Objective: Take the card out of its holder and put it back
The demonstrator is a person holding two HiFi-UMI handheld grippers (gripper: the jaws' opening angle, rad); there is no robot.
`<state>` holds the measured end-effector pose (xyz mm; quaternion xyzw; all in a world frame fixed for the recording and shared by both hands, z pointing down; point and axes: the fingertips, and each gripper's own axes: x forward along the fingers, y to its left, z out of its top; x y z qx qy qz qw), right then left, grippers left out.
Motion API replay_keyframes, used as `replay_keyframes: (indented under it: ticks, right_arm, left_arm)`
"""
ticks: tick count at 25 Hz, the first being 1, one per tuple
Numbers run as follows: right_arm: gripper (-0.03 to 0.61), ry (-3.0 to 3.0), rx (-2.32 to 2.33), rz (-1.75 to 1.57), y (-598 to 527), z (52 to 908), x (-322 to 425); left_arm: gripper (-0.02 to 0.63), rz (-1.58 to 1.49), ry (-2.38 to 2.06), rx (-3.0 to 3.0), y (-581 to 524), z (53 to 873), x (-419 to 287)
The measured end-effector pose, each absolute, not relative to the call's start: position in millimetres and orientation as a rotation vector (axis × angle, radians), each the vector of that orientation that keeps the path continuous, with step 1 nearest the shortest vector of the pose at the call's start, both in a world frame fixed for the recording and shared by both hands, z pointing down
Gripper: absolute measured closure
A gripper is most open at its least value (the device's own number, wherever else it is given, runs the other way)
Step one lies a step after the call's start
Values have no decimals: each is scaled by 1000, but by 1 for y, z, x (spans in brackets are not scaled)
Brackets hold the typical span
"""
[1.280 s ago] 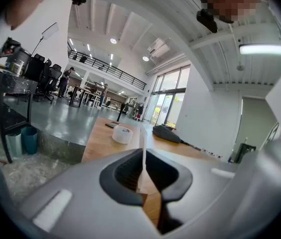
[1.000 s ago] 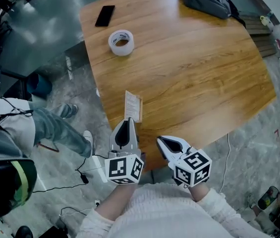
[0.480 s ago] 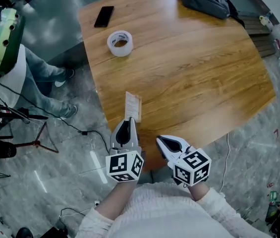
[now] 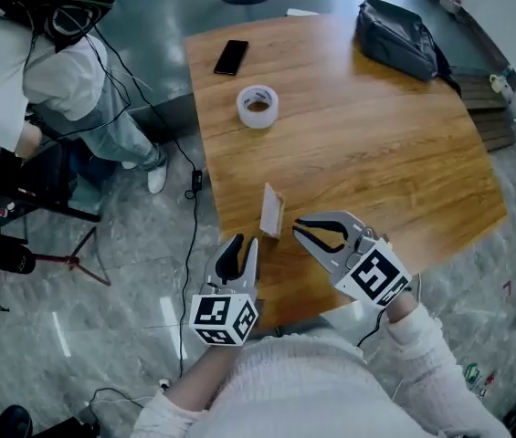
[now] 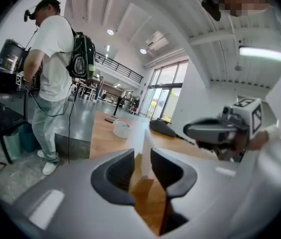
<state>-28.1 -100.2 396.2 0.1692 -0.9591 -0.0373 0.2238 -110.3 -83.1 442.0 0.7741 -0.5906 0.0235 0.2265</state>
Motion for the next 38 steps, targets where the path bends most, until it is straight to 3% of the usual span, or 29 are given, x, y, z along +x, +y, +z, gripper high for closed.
replay_keyframes:
  ticks: [3, 7, 11, 12, 13, 14, 18, 23, 29, 31, 33, 34, 35, 37, 38]
  right_arm:
    - [398, -2280, -27, -655, -108, 393, -53]
    - [390, -1678, -485, -1163, -122, 417, -74]
    - [370, -1401, -777, -1280, -115, 459, -91]
    - [376, -1365, -798, -1279, -118, 467, -93]
    - [460, -1355, -794, -1264, -122, 471, -94]
    - [502, -1379, -763, -1220, -128, 473, -95]
    - [564, -1553, -451, -746, -160, 468, -71]
    - [565, -1403, -147, -480, -197, 473, 22]
    - [549, -1478, 237, 96, -213, 478, 114]
    - [542, -1559, 350, 113, -215, 472, 124]
    - [477, -1640, 463, 42, -221, 452, 127]
    - [474, -1692, 538, -12, -225, 435, 126]
    - [476, -1759, 630, -67, -226, 416, 123]
    - [570, -1934, 829, -141, -214, 379, 112]
    - [580, -2031, 902, -140, -199, 369, 103]
  left_arm:
    - [520, 39, -1655, 2095, -52, 435, -152]
    - [520, -15, -1773, 1944, -9, 445, -210]
    - [545, -122, -1837, 1776, 22, 459, -243]
    - [546, -144, -1852, 1759, 25, 458, -249]
    - [548, -163, -1869, 1751, 28, 455, -255]
    - [549, -176, -1882, 1751, 30, 452, -258]
    - [564, -213, -1822, 1799, 29, 451, -250]
    - [580, -208, -1586, 1971, 2, 455, -201]
    - [583, -142, -1309, 2174, -17, 447, -126]
    - [583, -110, -1256, 2220, -15, 445, -111]
    - [583, -82, -1258, 2249, -15, 443, -108]
    - [583, -77, -1266, 2256, -16, 442, -109]
    - [583, -77, -1269, 2259, -19, 442, -110]
    - [584, -87, -1245, 2260, -25, 439, -107]
    - [593, -90, -1222, 2265, -28, 438, -103]
